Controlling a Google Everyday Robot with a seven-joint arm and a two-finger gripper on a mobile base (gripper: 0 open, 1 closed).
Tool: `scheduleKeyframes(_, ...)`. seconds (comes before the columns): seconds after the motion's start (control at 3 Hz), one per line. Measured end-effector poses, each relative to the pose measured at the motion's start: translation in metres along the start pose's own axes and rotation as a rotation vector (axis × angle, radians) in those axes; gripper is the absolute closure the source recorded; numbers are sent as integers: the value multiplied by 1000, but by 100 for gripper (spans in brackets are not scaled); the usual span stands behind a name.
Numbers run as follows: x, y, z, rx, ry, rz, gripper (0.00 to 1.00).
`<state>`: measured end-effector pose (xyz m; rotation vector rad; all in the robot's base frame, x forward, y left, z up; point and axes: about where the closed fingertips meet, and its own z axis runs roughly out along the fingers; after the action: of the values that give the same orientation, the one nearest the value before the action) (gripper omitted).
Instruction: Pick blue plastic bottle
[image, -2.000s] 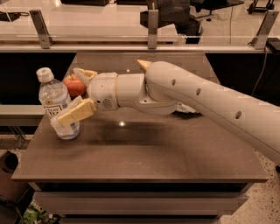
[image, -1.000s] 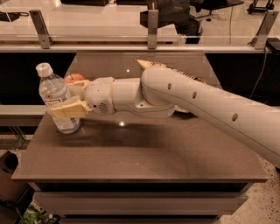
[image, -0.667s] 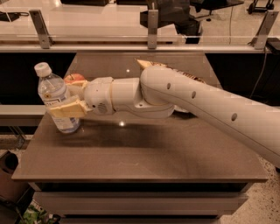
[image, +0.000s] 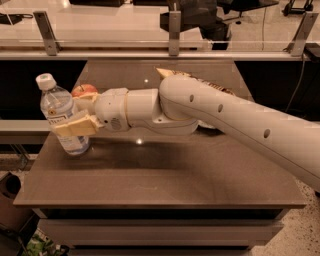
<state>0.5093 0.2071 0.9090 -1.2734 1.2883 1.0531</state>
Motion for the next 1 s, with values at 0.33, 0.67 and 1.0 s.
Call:
scheduleKeyframes(0.33,-7,-1,-2,-2,-7,-17,100)
scheduleKeyframes(0.67,-21,-5,-9,3,-16,-47,100)
scheduleKeyframes(1.0,-40,-11,-18,10,-13,-78,100)
